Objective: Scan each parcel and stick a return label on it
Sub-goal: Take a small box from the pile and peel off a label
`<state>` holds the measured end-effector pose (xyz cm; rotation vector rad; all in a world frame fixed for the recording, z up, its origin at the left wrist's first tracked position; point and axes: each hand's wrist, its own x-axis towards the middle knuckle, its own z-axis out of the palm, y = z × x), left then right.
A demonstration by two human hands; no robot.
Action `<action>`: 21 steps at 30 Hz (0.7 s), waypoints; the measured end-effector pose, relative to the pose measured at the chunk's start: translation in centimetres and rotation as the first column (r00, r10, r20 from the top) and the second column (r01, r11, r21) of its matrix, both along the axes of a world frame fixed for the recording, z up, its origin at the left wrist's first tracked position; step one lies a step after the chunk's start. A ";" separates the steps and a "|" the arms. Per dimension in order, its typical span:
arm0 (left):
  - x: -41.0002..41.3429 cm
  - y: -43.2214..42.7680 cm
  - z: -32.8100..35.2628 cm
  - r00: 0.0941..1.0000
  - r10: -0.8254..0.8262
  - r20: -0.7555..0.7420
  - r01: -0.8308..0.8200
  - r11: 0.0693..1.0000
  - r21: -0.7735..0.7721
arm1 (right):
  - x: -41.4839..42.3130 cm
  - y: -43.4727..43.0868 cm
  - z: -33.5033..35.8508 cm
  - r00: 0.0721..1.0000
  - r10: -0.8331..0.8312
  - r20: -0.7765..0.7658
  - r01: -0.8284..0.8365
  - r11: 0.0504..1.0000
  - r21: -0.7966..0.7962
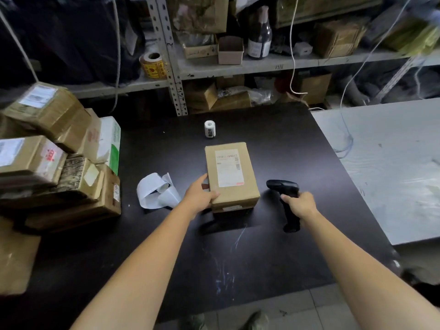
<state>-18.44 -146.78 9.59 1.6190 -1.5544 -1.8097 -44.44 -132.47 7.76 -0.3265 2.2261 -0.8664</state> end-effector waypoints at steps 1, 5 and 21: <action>0.0 0.1 0.1 1.000 0.002 -0.005 -0.002 1.000 0.002 | 0.0 0.1 -0.4 1.000 0.000 0.018 0.000 1.000 0.002; 0.0 0.4 0.2 1.000 0.008 0.004 -0.008 1.000 -0.012 | -0.4 0.2 -1.4 0.999 0.019 0.050 -0.020 0.999 0.025; 2.6 0.2 3.2 0.986 0.014 0.168 -0.007 0.999 -0.045 | 0.0 -4.3 9.3 0.919 0.303 -0.252 -0.303 0.952 0.043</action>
